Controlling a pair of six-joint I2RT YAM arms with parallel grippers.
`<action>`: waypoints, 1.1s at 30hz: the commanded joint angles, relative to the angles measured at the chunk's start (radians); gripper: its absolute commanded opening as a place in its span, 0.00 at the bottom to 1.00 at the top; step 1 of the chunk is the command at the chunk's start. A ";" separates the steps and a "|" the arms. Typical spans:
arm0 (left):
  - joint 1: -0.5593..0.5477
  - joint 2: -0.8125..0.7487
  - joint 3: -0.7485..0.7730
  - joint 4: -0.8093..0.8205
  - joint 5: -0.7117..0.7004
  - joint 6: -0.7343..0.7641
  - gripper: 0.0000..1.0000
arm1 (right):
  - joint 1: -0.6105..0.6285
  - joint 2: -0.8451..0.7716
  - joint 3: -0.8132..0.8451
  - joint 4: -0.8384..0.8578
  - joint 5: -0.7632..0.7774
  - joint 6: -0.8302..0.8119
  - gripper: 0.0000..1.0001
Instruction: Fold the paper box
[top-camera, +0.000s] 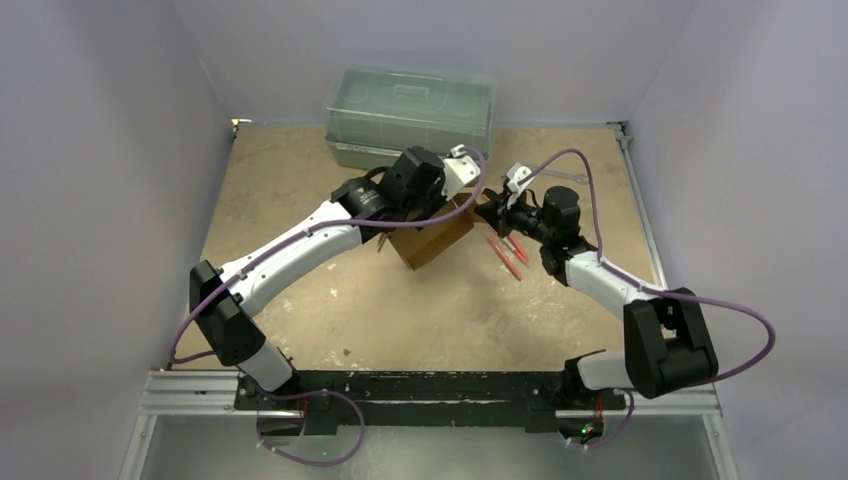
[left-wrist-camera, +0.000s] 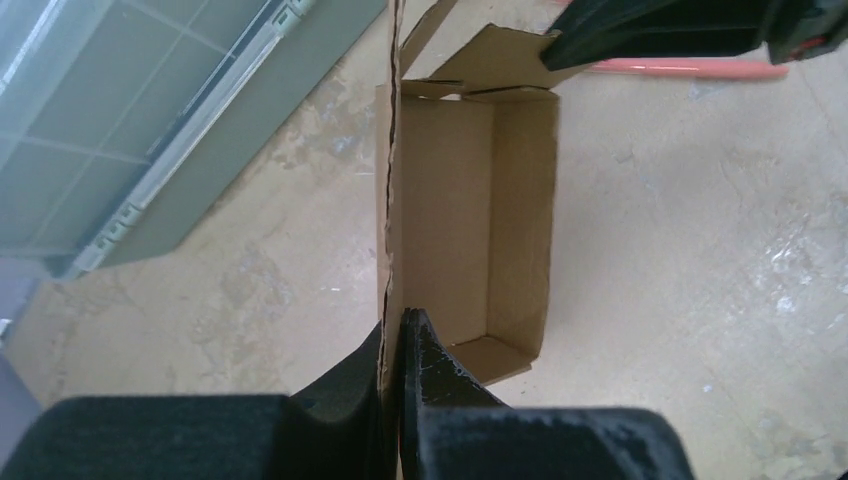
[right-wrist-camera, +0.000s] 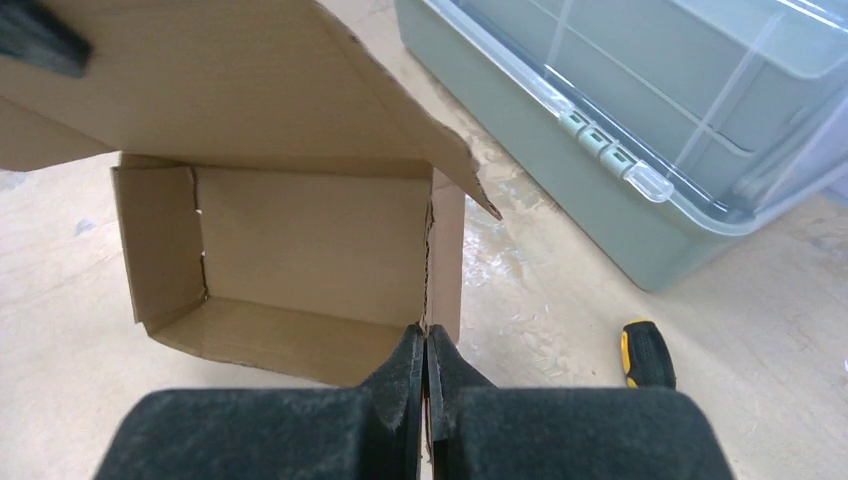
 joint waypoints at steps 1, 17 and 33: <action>-0.069 -0.027 0.012 0.072 -0.143 0.096 0.00 | 0.013 0.035 -0.036 0.175 0.096 0.074 0.00; -0.138 -0.020 -0.169 0.203 -0.239 0.113 0.00 | -0.015 0.139 -0.039 0.153 0.002 0.173 0.17; -0.138 0.003 -0.197 0.224 -0.199 0.089 0.00 | -0.127 0.182 -0.017 0.128 -0.285 0.236 0.41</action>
